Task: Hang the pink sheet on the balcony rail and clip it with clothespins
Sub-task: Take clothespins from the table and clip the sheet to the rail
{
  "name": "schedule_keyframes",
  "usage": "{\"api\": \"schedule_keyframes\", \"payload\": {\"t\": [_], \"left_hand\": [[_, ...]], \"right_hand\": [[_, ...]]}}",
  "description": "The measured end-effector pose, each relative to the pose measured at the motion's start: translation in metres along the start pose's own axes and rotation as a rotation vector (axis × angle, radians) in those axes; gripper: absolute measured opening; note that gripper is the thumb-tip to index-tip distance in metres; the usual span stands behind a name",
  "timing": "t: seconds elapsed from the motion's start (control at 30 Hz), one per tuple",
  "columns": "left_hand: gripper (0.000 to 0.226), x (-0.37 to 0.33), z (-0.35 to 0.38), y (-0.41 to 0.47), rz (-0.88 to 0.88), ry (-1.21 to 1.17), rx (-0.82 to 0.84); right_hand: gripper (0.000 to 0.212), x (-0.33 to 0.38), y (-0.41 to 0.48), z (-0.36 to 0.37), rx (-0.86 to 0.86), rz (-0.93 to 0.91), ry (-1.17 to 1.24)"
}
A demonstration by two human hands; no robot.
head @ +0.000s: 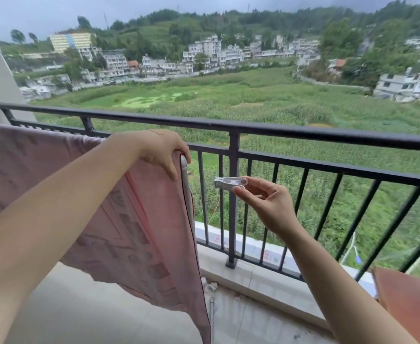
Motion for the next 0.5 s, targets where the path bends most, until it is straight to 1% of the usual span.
{"api": "schedule_keyframes", "payload": {"t": [0.03, 0.1, 0.17, 0.23, 0.3, 0.4, 0.43, 0.5], "left_hand": [[0.054, 0.001, -0.003, 0.002, -0.002, 0.004, -0.010], [0.053, 0.006, -0.007, 0.002, -0.003, -0.048, -0.032], [0.050, 0.015, -0.009, -0.001, 0.005, -0.156, -0.049], [0.039, 0.020, -0.010, -0.005, 0.029, -0.251, -0.036], [0.034, 0.023, -0.010, -0.007, 0.047, -0.305, -0.024], [0.040, 0.018, -0.009, -0.008, 0.045, -0.397, 0.002], [0.036, 0.013, -0.008, -0.006, 0.048, -0.422, 0.004], [0.019, -0.003, -0.006, -0.001, 0.073, -0.403, -0.008]], "right_hand": [[0.035, -0.001, -0.001, -0.003, -0.001, 0.002, -0.004], [0.043, -0.003, -0.001, -0.008, 0.010, 0.006, -0.033], [0.051, -0.005, -0.003, -0.012, 0.020, 0.006, -0.062], [0.055, -0.007, -0.004, -0.015, 0.026, -0.005, -0.089], [0.053, -0.008, -0.005, -0.016, 0.033, -0.011, -0.113], [0.044, -0.010, -0.004, -0.012, 0.042, -0.004, -0.108], [0.043, -0.010, -0.004, -0.009, 0.041, -0.004, -0.103], [0.042, -0.009, -0.003, -0.002, 0.044, -0.012, -0.092]]}}
Point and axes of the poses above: each hand's wrist, its own y-axis towards the middle knuckle, its own z-axis out of the palm, x = y × z, the point moved 1 cm from there along y, towards the middle knuckle, and after that the axes turned 1 degree about -z, right-handed, at the moved point
